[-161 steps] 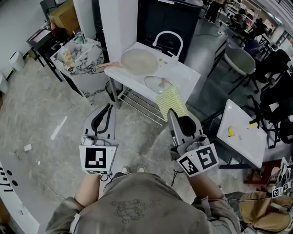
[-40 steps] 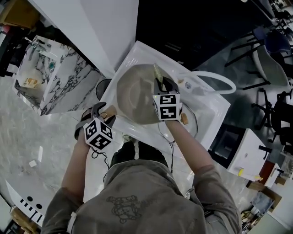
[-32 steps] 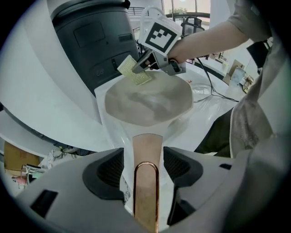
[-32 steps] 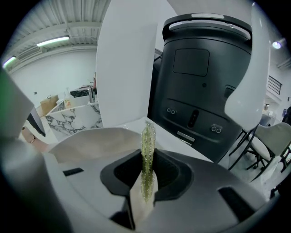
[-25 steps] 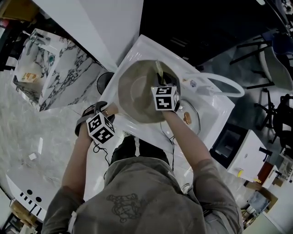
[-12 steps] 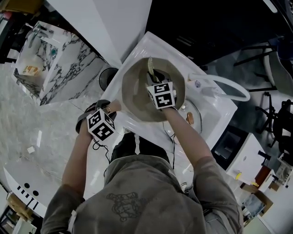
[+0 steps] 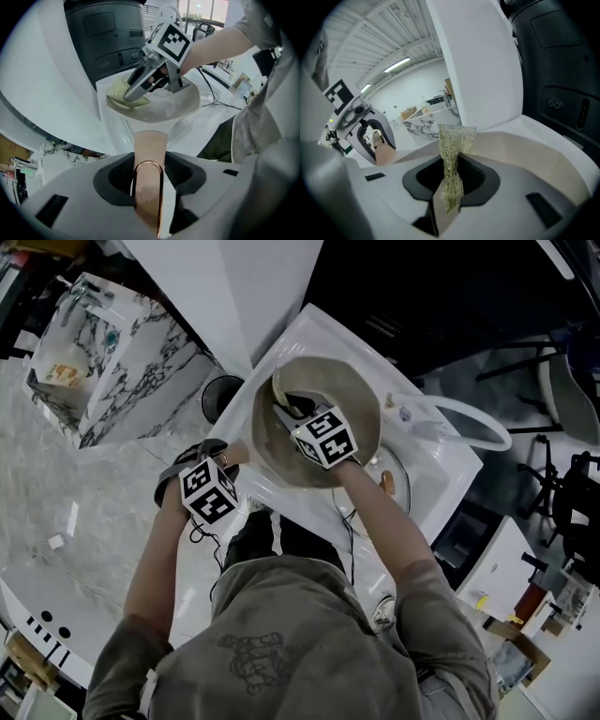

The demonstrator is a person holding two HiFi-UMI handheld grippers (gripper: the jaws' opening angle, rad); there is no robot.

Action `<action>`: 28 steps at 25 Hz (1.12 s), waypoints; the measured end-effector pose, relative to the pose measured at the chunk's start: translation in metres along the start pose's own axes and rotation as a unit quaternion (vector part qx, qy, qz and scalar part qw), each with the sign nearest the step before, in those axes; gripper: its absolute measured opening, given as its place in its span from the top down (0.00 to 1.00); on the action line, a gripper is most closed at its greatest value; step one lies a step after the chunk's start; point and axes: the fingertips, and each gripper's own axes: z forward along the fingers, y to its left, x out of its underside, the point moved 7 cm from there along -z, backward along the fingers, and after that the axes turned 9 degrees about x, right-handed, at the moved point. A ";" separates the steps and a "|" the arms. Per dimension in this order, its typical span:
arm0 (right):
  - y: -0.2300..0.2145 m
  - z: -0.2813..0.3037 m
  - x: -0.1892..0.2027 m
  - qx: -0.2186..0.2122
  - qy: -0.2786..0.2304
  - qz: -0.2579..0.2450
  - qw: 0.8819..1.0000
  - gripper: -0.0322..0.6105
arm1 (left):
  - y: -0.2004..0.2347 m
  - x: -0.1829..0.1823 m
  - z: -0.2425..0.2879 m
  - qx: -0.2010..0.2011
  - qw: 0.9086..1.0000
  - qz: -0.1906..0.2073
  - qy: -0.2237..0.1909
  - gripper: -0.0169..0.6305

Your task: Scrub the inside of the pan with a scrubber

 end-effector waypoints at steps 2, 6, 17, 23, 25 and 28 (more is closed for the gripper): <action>0.011 -0.001 0.000 -0.039 0.007 -0.012 0.999 0.81 | 0.001 0.001 0.000 0.001 1.000 -0.001 0.000 0.66; 0.028 -0.011 0.006 -0.118 0.030 -0.002 0.993 0.82 | 0.000 0.000 0.000 0.009 1.000 -0.010 -0.009 0.66; 0.062 -0.061 0.039 -0.254 0.136 -0.013 0.957 0.82 | -0.002 -0.001 -0.001 0.009 1.000 -0.011 -0.009 0.66; 0.065 -0.096 0.042 -0.302 0.126 0.026 0.944 0.83 | -0.002 -0.001 -0.002 0.008 1.000 -0.011 -0.007 0.66; 0.062 -0.108 0.038 -0.309 0.114 0.048 0.943 0.83 | -0.001 -0.001 -0.001 0.008 1.000 -0.009 -0.009 0.66; 0.049 -0.124 0.021 -0.263 0.070 0.063 0.960 0.84 | -0.002 0.001 -0.002 0.007 1.000 -0.005 -0.007 0.66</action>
